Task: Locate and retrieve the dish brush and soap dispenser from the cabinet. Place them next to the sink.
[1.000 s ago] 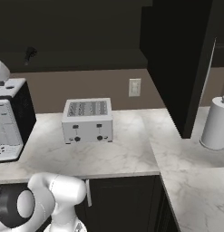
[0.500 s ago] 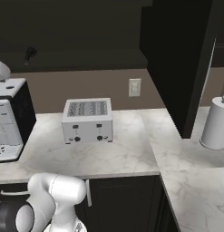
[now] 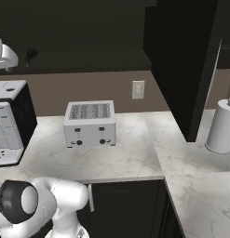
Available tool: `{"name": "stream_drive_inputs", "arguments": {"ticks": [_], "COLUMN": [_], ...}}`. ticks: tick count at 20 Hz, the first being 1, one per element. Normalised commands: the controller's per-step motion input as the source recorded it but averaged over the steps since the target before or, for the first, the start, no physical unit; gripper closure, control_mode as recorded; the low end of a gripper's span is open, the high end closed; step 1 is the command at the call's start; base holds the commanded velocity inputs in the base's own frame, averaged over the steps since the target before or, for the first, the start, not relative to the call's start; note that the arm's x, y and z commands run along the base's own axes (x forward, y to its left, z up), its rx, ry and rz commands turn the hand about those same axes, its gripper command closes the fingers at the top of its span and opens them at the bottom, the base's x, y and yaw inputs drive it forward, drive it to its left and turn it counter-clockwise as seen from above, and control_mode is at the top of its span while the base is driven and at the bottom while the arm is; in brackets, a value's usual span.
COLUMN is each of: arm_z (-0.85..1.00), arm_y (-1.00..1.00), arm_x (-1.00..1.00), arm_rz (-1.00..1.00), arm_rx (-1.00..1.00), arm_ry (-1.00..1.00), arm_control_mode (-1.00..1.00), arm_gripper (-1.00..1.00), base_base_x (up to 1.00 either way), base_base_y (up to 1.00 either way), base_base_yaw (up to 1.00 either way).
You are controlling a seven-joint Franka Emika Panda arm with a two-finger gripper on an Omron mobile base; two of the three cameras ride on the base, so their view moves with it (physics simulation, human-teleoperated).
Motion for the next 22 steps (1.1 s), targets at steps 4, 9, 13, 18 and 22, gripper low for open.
{"name": "stream_drive_inputs", "arguments": {"ticks": [4,9,13,18,22], "arm_z": [0.06,-0.09,-0.06,-0.12,-0.19], "arm_y": [0.06,0.02,0.01,0.06,0.13], "arm_x": [0.41,0.23,0.28,0.38,0.42], "arm_rz": [0.00,-0.02,-0.02,0.00,0.00], "arm_rx": [-0.07,0.01,0.00,0.02,0.01], "arm_ry": [0.07,-0.03,-0.03,0.04,0.05], "arm_control_mode": [-1.00,-1.00,-1.00,-1.00,-1.00], "arm_gripper": [-1.00,-1.00,-1.00,-1.00,-1.00], "base_base_x": [0.00,0.00,0.00,0.00,0.00], "base_base_y": [0.00,0.00,0.00,0.00,0.00], "base_base_yaw": [0.00,0.00,0.00,0.00,0.00]}}
